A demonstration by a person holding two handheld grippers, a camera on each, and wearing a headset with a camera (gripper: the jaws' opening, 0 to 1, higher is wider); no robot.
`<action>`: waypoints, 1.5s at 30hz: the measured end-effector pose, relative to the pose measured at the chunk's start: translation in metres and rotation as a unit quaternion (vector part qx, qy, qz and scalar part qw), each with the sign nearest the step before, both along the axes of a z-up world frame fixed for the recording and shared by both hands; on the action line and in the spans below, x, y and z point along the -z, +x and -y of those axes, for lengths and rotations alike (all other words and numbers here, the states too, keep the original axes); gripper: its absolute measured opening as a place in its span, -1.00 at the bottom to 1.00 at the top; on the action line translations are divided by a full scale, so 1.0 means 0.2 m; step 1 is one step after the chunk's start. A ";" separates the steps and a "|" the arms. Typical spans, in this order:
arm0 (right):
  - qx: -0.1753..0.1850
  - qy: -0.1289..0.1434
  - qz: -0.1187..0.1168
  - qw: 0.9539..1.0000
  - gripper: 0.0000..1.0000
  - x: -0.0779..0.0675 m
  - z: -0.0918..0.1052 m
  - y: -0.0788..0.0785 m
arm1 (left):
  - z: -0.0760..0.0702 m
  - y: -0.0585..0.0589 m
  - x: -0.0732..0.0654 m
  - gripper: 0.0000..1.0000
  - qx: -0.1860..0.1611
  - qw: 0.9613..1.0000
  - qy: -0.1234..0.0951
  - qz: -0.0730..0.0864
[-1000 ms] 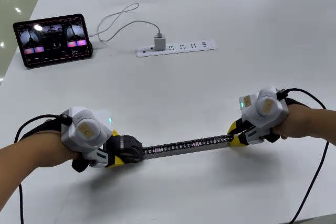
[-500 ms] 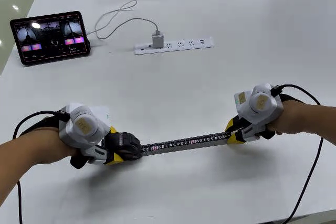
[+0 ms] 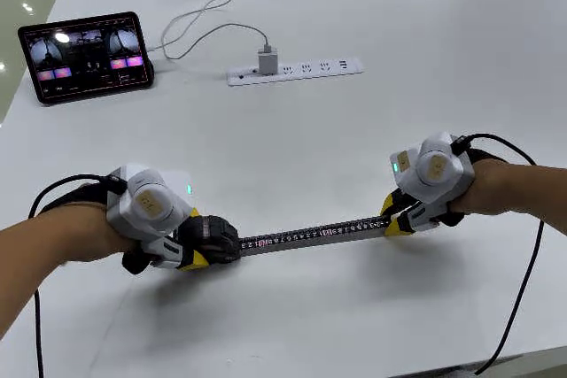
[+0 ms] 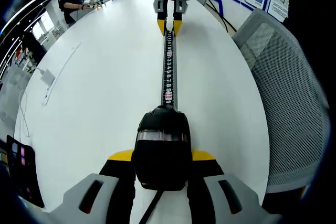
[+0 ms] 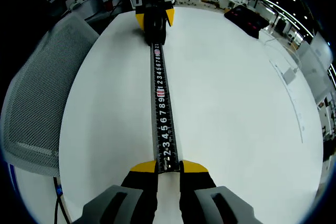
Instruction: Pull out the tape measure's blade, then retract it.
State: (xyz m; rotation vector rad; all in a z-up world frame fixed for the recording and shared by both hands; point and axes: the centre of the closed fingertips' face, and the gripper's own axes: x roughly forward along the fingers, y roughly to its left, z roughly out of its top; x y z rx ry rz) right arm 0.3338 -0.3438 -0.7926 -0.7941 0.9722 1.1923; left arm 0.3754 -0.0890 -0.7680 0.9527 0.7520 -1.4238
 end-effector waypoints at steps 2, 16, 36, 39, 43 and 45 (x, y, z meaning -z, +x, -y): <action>-0.006 -0.004 0.000 1.000 -0.77 0.00 0.01 0.00 | 0.00 0.00 0.00 -0.33 0.003 1.000 0.003 0.000; 0.024 -0.017 -0.025 0.999 -0.76 0.00 0.01 0.01 | -0.01 0.01 0.00 -0.32 0.010 1.000 0.021 0.005; 0.035 -0.023 -0.008 0.999 -0.52 -0.06 0.05 -0.03 | -0.07 0.03 -0.13 -0.07 -0.074 0.997 -0.020 -0.016; 0.068 -0.014 0.000 0.998 -0.49 -0.08 0.06 -0.01 | -0.09 0.02 -0.13 0.01 -0.092 0.995 -0.024 -0.022; 0.112 0.013 0.003 0.994 -0.39 -0.11 0.06 -0.02 | -0.10 0.01 -0.13 0.11 -0.118 0.992 -0.037 -0.030; 0.128 0.033 0.012 0.991 -0.33 -0.12 0.04 -0.02 | -0.10 0.00 -0.13 0.14 -0.128 0.990 -0.046 -0.035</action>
